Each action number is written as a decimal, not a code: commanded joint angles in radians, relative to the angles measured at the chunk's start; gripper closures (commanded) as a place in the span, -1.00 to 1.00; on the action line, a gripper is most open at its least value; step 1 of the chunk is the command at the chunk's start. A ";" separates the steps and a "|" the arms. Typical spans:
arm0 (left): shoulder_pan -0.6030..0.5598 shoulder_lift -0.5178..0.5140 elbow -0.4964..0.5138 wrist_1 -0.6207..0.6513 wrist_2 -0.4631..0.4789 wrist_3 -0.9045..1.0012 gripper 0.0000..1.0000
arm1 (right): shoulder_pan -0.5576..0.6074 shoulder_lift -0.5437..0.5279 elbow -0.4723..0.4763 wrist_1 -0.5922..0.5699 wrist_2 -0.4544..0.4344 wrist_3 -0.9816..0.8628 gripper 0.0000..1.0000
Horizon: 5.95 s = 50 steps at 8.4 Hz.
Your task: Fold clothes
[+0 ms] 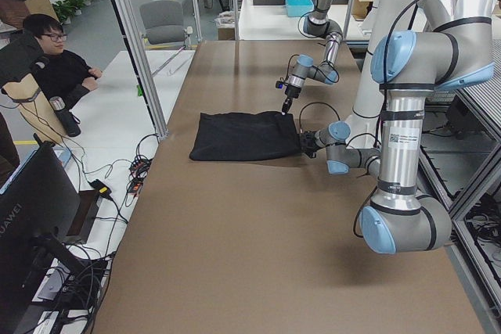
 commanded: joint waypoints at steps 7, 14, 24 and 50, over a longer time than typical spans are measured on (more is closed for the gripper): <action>0.004 0.020 -0.203 0.000 -0.040 0.084 1.00 | -0.267 -0.232 0.331 0.000 -0.126 0.061 1.00; -0.347 -0.180 0.014 0.008 -0.385 0.137 1.00 | 0.004 -0.130 0.267 -0.096 -0.016 -0.012 1.00; -0.558 -0.380 0.378 -0.003 -0.563 0.183 1.00 | 0.178 0.090 -0.061 -0.084 -0.040 -0.048 1.00; -1.248 0.029 0.178 0.579 -0.323 1.637 -0.88 | 1.168 -0.223 -0.060 -0.826 0.288 -2.037 -0.89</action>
